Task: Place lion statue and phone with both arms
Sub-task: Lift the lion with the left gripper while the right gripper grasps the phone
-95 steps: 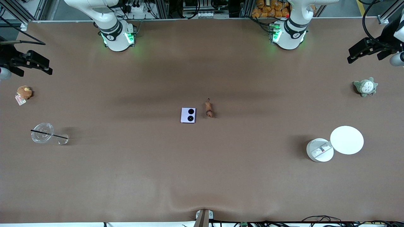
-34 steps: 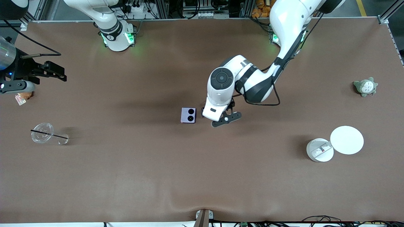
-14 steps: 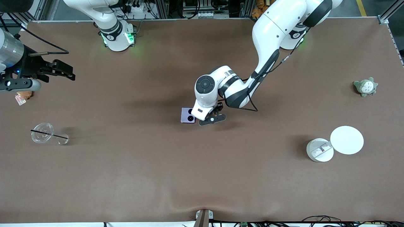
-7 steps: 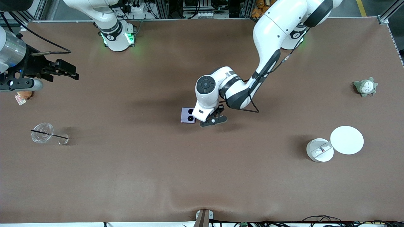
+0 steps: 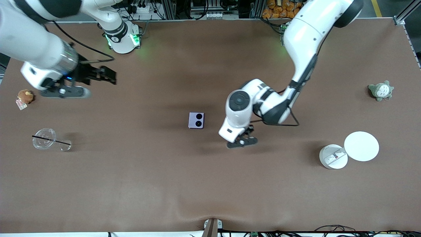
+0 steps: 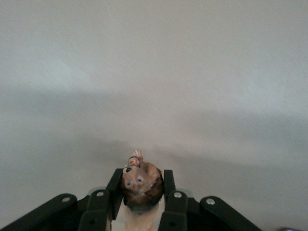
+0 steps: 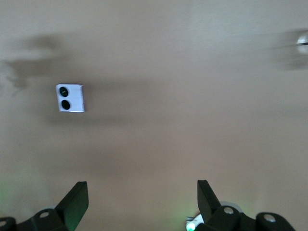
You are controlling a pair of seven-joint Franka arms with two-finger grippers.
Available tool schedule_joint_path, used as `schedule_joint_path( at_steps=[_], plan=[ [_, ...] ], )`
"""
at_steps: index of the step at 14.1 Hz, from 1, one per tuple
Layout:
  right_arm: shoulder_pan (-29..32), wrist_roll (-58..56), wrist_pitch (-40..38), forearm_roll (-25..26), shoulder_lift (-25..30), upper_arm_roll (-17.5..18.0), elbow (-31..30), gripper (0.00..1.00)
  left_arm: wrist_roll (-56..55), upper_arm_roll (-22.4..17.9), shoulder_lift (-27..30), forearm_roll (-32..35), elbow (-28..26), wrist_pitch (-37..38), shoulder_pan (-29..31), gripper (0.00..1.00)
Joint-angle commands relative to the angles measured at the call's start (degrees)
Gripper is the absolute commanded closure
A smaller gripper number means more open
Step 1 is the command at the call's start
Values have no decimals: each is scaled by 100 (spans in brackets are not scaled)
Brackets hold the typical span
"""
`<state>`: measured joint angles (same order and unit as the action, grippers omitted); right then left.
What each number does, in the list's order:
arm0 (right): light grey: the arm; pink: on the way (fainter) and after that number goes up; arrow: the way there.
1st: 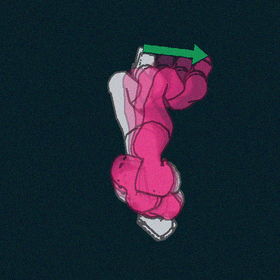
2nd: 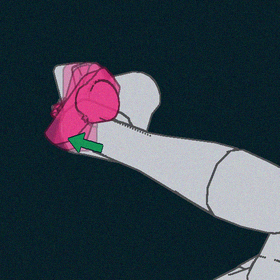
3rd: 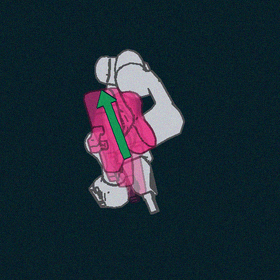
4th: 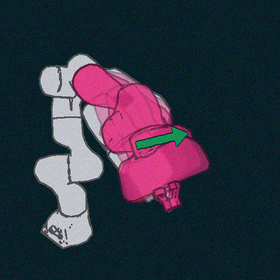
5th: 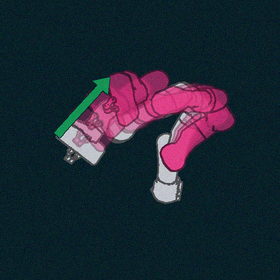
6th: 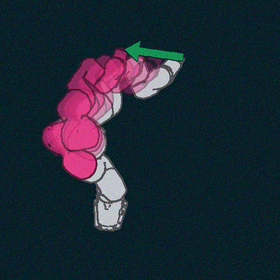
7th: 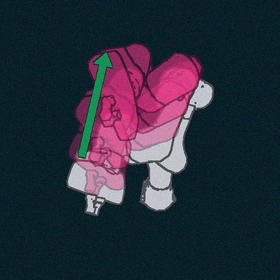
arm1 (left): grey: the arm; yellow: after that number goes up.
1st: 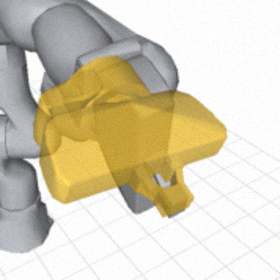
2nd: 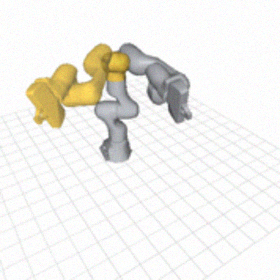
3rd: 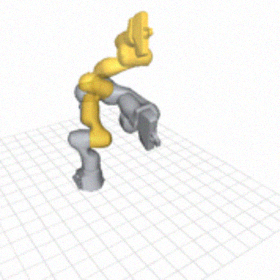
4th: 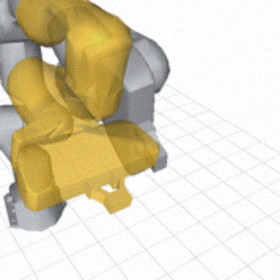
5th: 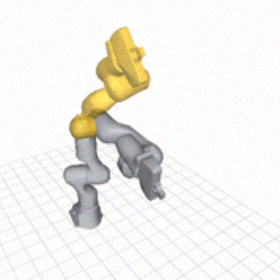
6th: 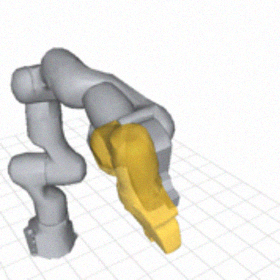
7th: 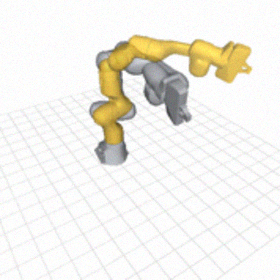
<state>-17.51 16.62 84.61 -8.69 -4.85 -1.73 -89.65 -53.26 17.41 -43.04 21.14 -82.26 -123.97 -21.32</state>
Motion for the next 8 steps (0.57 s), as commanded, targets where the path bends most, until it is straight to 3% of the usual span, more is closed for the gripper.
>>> schedule_joint_path(
  at_steps=[1,8],
  plan=[
    [-269,148,282,-273,-410,-55,62,0,455,25,182,101,-79,14,312,100],
    [-1316,630,1520,-264,-1552,-55,-8,0,1992,25,173,101,-53,14,1296,100]
  ],
)
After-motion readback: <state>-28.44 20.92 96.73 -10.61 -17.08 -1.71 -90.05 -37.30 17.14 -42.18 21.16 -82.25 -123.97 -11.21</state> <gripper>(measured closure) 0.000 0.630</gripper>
